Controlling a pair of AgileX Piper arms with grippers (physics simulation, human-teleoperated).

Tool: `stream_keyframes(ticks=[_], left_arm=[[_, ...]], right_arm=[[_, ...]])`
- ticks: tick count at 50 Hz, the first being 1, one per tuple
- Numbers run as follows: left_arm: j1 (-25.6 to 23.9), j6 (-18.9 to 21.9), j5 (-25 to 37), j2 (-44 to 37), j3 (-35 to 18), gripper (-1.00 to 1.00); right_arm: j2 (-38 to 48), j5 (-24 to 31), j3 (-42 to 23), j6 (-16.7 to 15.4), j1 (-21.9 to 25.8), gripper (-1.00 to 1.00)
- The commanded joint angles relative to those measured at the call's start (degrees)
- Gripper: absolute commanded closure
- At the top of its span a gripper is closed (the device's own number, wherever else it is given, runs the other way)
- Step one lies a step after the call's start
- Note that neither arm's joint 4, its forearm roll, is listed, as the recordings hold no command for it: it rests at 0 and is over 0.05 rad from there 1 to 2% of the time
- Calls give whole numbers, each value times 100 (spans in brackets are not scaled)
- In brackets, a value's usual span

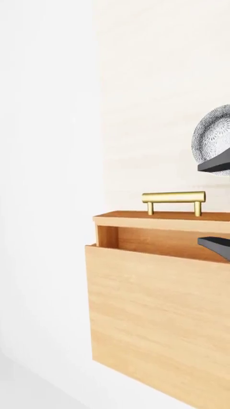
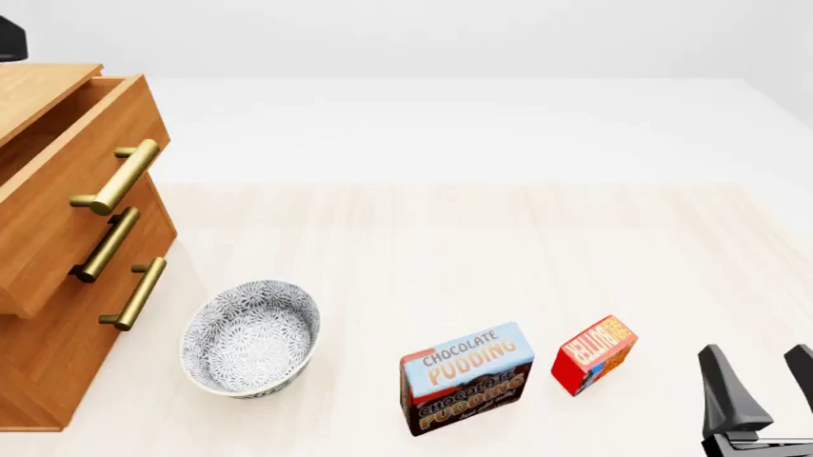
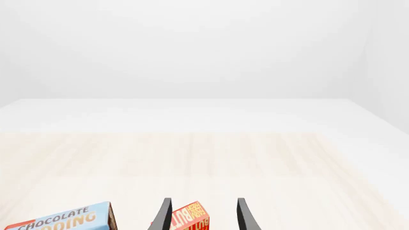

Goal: Put the butter at the back in the top drawer of the cabinet and close it.

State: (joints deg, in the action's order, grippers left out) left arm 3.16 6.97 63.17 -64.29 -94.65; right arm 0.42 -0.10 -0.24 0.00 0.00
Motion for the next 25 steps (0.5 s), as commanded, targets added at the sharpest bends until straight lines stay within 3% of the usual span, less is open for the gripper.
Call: stream_keyframes(ticks=[1,25], left_arm=[[15,-13,-63,5,93,-100],[34,-50,-231,-30,314,-100]], right_arm=[[0,0,0,0,0,-100],[0,0,0,0,0,-100]])
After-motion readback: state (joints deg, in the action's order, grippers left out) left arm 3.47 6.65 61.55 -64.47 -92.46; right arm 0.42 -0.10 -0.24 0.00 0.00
